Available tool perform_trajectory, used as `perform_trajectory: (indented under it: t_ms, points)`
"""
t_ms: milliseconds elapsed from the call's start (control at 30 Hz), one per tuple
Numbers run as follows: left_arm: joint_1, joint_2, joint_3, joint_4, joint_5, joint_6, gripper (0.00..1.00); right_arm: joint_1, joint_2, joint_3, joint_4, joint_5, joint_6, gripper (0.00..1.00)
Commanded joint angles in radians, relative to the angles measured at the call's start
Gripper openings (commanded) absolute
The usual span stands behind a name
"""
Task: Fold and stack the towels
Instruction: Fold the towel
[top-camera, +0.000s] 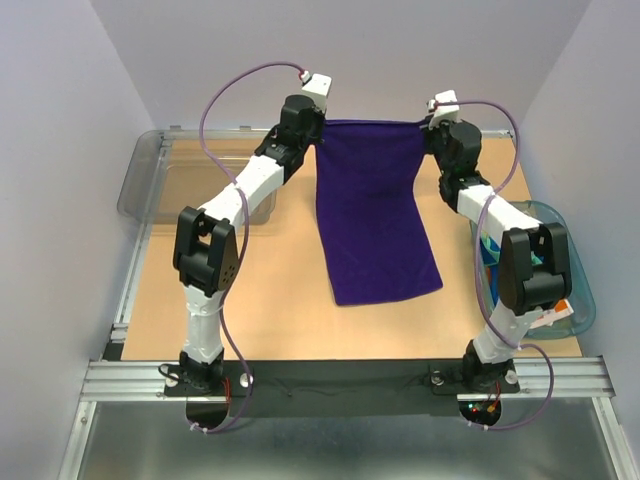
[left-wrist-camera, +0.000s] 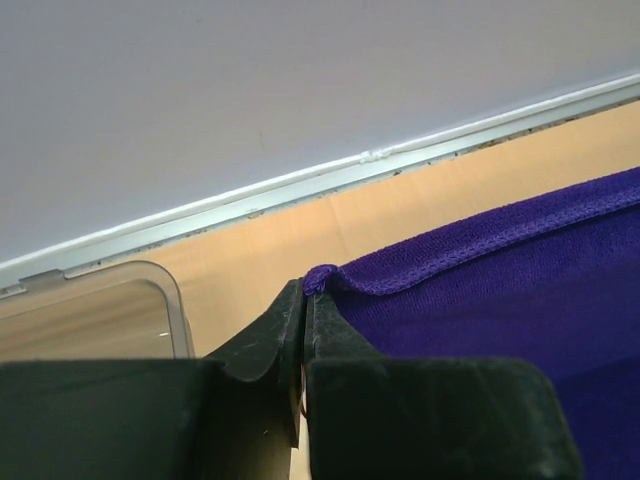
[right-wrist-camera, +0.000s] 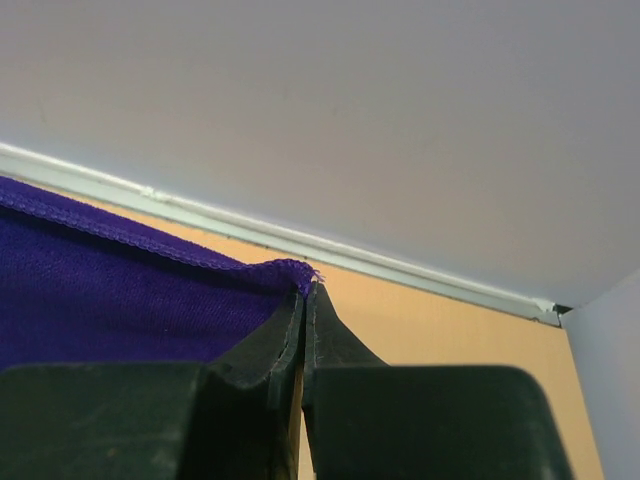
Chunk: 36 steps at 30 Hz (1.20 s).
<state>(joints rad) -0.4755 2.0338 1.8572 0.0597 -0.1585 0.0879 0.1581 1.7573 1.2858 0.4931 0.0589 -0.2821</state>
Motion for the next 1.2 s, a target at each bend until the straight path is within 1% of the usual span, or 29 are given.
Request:
perform_trajectory:
  t_ms: [0, 167, 267, 300, 333, 367, 400, 467, 533, 700, 833, 933, 1033, 1067, 1133, 1167]
  points:
    - [0.014, -0.095, -0.067, 0.015, 0.03, -0.022, 0.11, -0.017, -0.05, -0.071, 0.07, 0.036, -0.025, 0.01]
    - [0.012, -0.181, -0.188, 0.012, 0.088, -0.051, 0.1, -0.022, -0.104, -0.172, 0.052, -0.011, -0.022, 0.01]
    - [0.012, -0.219, -0.278, -0.011, 0.14, -0.083, 0.05, -0.026, -0.156, -0.204, -0.031, -0.05, -0.005, 0.0]
    - [0.011, -0.23, -0.279, -0.018, 0.154, -0.083, 0.05, -0.026, -0.156, -0.213, -0.051, -0.05, -0.002, 0.01]
    - [0.009, -0.241, -0.311, -0.027, 0.186, -0.115, 0.04, -0.028, -0.177, -0.217, -0.074, -0.053, 0.004, 0.01]
    - [0.008, -0.26, -0.326, -0.034, 0.2, -0.125, 0.04, -0.026, -0.188, -0.218, -0.106, -0.089, 0.006, 0.01]
    - [0.006, -0.271, -0.36, -0.044, 0.209, -0.135, 0.04, -0.026, -0.196, -0.215, -0.173, -0.1, 0.011, 0.01]
    - [-0.003, -0.305, -0.412, -0.057, 0.235, -0.168, 0.04, -0.028, -0.225, -0.221, -0.247, -0.12, 0.021, 0.0]
    - [-0.011, -0.326, -0.444, -0.058, 0.244, -0.198, 0.03, -0.028, -0.249, -0.246, -0.28, -0.133, 0.047, 0.01]
    - [-0.028, -0.383, -0.535, -0.101, 0.257, -0.266, 0.03, -0.028, -0.331, -0.278, -0.39, -0.119, 0.135, 0.0]
    - [-0.037, -0.431, -0.618, -0.127, 0.335, -0.323, 0.02, -0.028, -0.389, -0.327, -0.445, -0.073, 0.204, 0.01]
    - [-0.06, -0.467, -0.676, -0.138, 0.33, -0.342, 0.02, -0.028, -0.432, -0.381, -0.49, -0.025, 0.228, 0.01]
    - [-0.067, -0.494, -0.733, -0.144, 0.338, -0.382, 0.0, -0.028, -0.469, -0.417, -0.567, -0.034, 0.268, 0.01]
    - [-0.074, -0.509, -0.746, -0.144, 0.338, -0.395, 0.0, -0.028, -0.479, -0.421, -0.582, -0.039, 0.315, 0.01]
    - [-0.092, -0.523, -0.789, -0.144, 0.338, -0.422, 0.0, -0.029, -0.504, -0.44, -0.634, -0.033, 0.371, 0.01]
    - [-0.098, -0.523, -0.79, -0.144, 0.338, -0.43, 0.0, -0.029, -0.51, -0.448, -0.634, -0.031, 0.386, 0.0]
